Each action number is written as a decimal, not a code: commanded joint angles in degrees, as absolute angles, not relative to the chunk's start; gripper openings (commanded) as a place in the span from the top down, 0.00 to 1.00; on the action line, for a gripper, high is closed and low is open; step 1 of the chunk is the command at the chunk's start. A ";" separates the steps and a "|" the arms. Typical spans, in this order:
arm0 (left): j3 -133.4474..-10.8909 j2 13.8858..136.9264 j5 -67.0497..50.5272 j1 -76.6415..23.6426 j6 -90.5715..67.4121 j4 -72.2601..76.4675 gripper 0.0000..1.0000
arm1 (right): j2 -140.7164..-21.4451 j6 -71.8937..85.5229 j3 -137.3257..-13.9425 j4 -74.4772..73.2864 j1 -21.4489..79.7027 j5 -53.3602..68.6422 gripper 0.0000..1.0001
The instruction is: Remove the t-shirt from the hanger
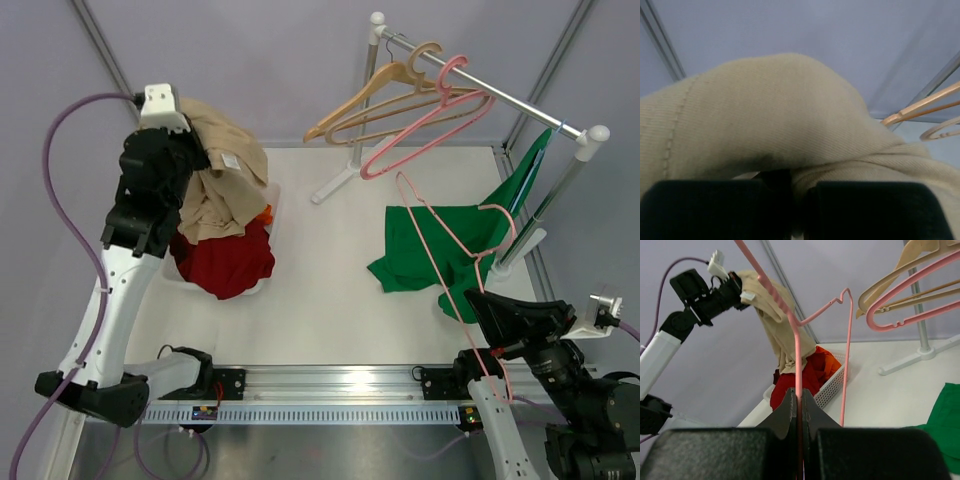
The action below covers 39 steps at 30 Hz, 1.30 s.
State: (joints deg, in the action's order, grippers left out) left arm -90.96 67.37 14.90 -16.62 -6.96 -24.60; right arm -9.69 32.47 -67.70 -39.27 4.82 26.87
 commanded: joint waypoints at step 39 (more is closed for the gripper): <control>-51.15 30.33 11.08 -16.61 -22.67 -41.40 0.01 | -55.97 26.11 -76.19 -19.60 10.45 -20.30 1.00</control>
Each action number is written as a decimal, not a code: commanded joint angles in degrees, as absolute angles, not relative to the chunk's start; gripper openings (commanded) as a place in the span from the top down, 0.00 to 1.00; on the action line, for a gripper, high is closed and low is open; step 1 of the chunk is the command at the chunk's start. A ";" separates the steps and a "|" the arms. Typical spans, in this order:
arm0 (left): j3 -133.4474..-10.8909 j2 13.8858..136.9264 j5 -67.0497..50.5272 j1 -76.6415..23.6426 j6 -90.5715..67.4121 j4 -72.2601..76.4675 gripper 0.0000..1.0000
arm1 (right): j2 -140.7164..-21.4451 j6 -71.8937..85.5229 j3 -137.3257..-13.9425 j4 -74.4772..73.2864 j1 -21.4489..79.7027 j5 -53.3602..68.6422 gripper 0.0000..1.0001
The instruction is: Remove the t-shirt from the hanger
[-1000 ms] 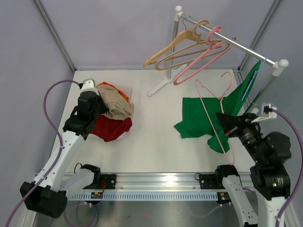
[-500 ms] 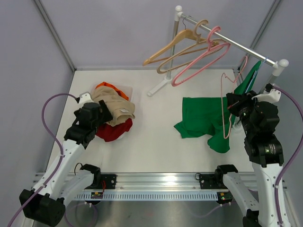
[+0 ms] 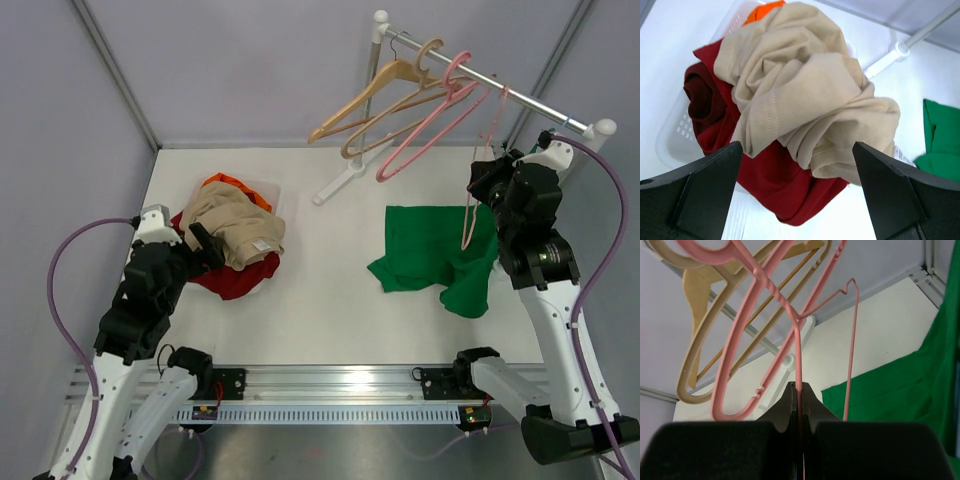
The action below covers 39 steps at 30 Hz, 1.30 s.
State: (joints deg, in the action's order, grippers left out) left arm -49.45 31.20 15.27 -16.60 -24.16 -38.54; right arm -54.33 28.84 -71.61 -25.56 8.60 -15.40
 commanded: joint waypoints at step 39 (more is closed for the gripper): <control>-69.60 20.74 -14.94 -18.11 -16.17 -43.33 0.01 | -72.16 29.80 -78.75 -13.81 18.79 -35.24 0.82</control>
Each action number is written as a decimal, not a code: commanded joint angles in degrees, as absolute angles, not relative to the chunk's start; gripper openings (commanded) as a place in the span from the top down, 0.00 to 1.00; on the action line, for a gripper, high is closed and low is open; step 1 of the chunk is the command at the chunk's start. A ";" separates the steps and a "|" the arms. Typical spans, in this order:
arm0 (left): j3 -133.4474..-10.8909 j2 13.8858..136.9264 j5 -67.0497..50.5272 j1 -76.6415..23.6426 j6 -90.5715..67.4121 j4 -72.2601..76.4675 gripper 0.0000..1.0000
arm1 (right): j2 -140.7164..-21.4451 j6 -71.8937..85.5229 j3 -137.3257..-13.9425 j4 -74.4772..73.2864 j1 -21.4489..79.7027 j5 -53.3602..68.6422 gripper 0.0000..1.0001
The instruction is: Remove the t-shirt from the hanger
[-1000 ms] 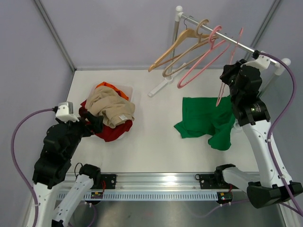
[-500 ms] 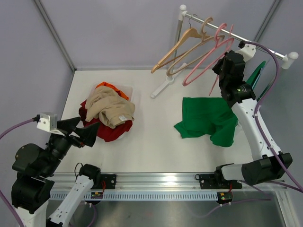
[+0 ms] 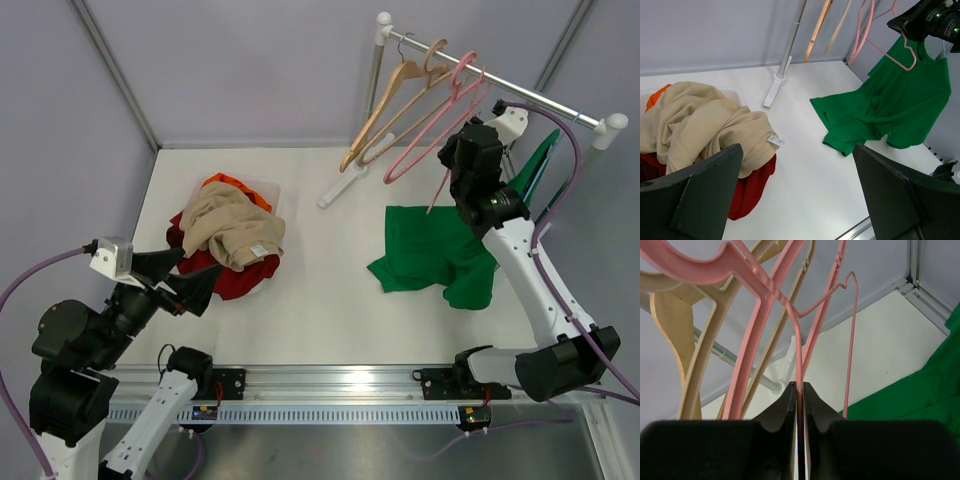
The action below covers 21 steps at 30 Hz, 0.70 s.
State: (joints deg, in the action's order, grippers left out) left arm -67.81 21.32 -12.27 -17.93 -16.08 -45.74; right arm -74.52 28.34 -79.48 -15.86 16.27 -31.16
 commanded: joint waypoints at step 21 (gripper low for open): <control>-69.88 21.53 -26.00 -18.11 -21.61 -39.38 0.01 | -51.16 33.06 -74.88 -28.47 24.79 -29.88 0.22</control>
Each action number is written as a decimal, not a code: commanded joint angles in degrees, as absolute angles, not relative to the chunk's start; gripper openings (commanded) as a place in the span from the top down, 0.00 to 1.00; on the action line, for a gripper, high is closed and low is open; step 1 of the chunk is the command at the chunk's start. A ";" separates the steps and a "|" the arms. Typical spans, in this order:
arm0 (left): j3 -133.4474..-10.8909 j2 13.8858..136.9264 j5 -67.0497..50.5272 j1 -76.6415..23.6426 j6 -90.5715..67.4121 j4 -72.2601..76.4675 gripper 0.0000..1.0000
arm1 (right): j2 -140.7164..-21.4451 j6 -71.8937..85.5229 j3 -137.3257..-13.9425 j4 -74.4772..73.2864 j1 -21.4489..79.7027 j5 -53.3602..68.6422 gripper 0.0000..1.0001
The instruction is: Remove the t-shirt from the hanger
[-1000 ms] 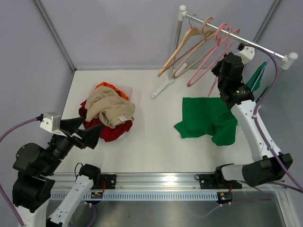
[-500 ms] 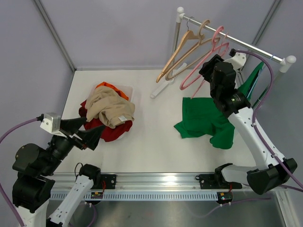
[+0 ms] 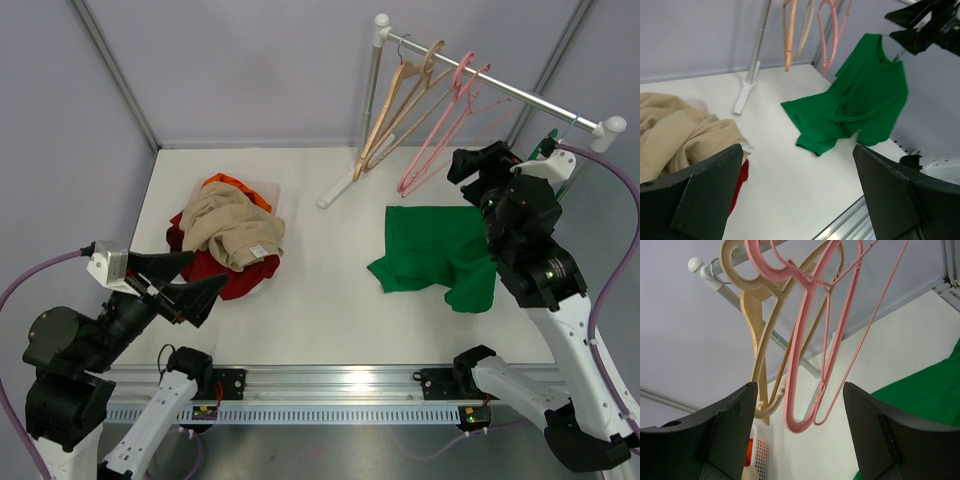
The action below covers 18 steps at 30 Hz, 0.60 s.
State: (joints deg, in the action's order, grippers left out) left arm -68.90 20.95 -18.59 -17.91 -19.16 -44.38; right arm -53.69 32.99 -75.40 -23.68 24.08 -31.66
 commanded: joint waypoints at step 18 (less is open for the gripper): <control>-59.95 26.10 -35.95 -18.11 -30.32 -26.99 0.01 | -49.12 22.24 -90.08 -51.24 23.56 -42.88 0.62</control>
State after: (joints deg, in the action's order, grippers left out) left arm -60.93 24.84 -31.86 -17.93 -28.64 -30.98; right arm -47.97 24.99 -87.77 -48.53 24.01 -37.10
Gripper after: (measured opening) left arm 0.987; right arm 0.358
